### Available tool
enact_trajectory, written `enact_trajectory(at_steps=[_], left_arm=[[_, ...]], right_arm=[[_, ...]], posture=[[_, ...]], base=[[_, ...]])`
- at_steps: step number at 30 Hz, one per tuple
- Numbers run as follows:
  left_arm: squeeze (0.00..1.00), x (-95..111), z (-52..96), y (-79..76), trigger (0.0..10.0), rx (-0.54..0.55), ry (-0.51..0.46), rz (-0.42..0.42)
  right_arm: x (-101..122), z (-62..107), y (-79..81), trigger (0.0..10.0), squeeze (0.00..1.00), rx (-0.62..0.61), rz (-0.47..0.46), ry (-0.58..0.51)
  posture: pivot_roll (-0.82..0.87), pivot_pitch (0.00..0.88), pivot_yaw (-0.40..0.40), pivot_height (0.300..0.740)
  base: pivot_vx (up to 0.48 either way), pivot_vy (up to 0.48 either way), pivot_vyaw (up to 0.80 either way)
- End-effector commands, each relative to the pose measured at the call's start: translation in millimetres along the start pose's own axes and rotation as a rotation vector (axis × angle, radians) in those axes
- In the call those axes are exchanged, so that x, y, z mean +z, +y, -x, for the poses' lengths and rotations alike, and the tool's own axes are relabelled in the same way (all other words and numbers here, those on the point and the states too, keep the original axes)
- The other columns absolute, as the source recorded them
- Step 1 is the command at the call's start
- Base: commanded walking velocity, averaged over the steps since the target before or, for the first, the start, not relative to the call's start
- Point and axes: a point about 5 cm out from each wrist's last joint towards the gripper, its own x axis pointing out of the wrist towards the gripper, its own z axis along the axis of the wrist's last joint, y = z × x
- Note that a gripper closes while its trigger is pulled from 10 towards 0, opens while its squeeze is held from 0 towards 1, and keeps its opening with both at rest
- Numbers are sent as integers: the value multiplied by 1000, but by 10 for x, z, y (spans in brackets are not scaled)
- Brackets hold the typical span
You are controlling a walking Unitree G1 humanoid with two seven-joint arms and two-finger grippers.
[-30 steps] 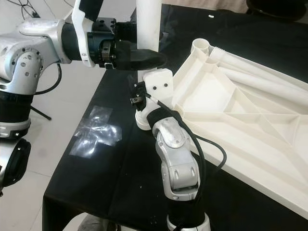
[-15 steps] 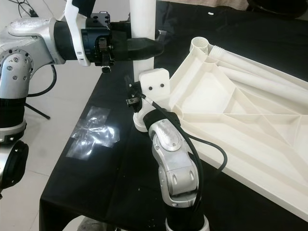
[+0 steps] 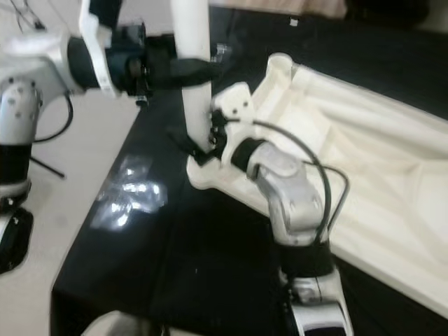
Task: Building children table
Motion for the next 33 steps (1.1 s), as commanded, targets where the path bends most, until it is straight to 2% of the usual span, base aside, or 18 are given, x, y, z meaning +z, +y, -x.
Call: enact_trajectory(at_steps=[1, 2, 5, 6, 7, 10, 11, 12, 15, 20, 25, 26, 29, 32, 33], left_arm=[[0, -68, -100, -111, 0, -115, 10, 33], [0, -72, -108, -116, 0, -121, 9, 34], [0, -72, -108, -116, 0, -121, 9, 34], [0, -76, -112, -117, 0, -129, 7, 33], [0, -81, -114, -118, 0, -134, 6, 31], [0, -84, -113, -118, 0, -137, 6, 29], [0, -81, -113, -121, 0, -140, 5, 29], [0, -68, -120, -133, 0, -143, 4, 28], [0, -24, -144, -169, 0, -150, 3, 25], [0, 38, -182, -231, 0, -158, 1, 16], [0, 95, -248, -229, 0, -153, 0, -5], [1000, 97, -262, -175, 10000, -134, -5, 7], [1000, 81, -262, -115, 10000, -122, -8, 9], [1000, -24, -188, 45, 10000, -74, 2, 7], [1000, -24, -188, 45, 10000, -74, 2, 7]], right_arm=[[66, -28, 15, 10000, 353, 136, 53, -8], [115, -58, -47, 10000, 0, 232, 63, -1], [115, -58, -47, 10000, 0, 232, 63, -1], [168, -103, -104, 10000, 0, 310, 85, -2], [212, -157, -136, 10000, 0, 384, 62, -22], [237, -192, -152, 10000, 0, 428, 48, -37], [245, -221, -163, 0, 0, 450, 33, -50], [229, -226, -161, 0, 0, 510, 14, -56], [191, -226, -163, 0, 0, 569, 0, -59], [133, -216, -141, 0, 0, 597, -16, -64], [86, -212, -151, 0, 0, 613, -25, -75], [73, -211, -165, 0, 0, 603, -23, -81], [56, -207, -184, 0, 0, 582, -24, -89], [-22, -154, -215, 0, 0, 420, -7, -69], [-22, -154, -215, 0, 0, 420, -7, -69]], posture=[[32, 271, -3, 740], [38, 270, 0, 740], [38, 270, 0, 740], [41, 268, 2, 740], [43, 271, 5, 740], [43, 271, 5, 740], [50, 270, 4, 740], [54, 271, 5, 740], [57, 272, 6, 740], [58, 273, 9, 740], [58, 276, 13, 740], [55, 276, 16, 740], [50, 276, 15, 740], [41, 276, 9, 740], [41, 276, 9, 740]], base=[[0, 0, 0], [0, 0, 0], [0, 0, 0], [0, 0, 0], [0, 0, 0], [0, 0, 0], [0, 0, 0], [0, 0, 0], [0, 0, 0], [0, 0, 0], [0, 0, 0], [0, 0, 0], [0, 0, 0], [0, 0, 0], [0, 0, 0]])
